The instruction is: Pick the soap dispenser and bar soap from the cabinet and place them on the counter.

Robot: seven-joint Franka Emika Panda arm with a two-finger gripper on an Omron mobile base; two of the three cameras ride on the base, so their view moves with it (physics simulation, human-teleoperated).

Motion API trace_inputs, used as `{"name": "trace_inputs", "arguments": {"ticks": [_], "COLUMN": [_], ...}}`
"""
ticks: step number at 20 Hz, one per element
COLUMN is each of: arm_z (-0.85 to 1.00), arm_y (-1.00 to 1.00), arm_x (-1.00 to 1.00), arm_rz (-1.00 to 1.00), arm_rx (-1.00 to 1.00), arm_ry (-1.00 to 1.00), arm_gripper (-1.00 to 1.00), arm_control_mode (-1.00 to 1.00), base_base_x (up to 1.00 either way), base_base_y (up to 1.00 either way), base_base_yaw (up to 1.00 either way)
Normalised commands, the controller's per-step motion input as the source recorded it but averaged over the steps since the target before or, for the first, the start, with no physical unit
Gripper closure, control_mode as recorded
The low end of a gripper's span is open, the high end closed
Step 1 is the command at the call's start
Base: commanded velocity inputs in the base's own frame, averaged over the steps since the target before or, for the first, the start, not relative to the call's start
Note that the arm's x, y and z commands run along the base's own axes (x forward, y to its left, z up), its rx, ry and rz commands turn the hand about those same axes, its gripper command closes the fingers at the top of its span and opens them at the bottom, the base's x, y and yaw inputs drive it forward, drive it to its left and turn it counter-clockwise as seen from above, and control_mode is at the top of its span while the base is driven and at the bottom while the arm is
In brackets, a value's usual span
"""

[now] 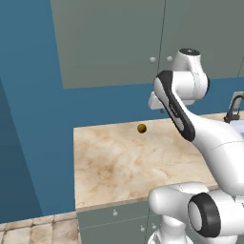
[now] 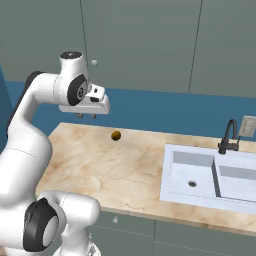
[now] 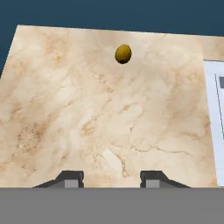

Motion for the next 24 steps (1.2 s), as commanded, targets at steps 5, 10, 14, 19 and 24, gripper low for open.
{"name": "trace_inputs", "arguments": {"ticks": [5,10,14,19,24], "arm_z": [0.0,0.22,0.4,0.34,0.22], "arm_y": [0.02,0.0,-0.02,-0.12,-0.18], "arm_x": [-0.1,-0.27,-0.26,-0.17,-0.14], "arm_rz": [-0.01,-0.04,-0.03,0.0,0.0], "arm_rx": [0.0,0.04,0.06,0.04,0.0], "arm_ry": [-0.06,-0.13,-0.12,-0.14,-0.2], "arm_gripper": [-1.0,-1.0,-1.0,-1.0,-1.0], "arm_control_mode": [-1.0,-1.0,-1.0,-1.0,-1.0], "base_base_x": [0.0,0.0,0.0,0.0,0.0], "base_base_y": [0.0,0.0,0.0,0.0,0.0], "base_base_yaw": [0.0,0.0,0.0,0.0,0.0]}}
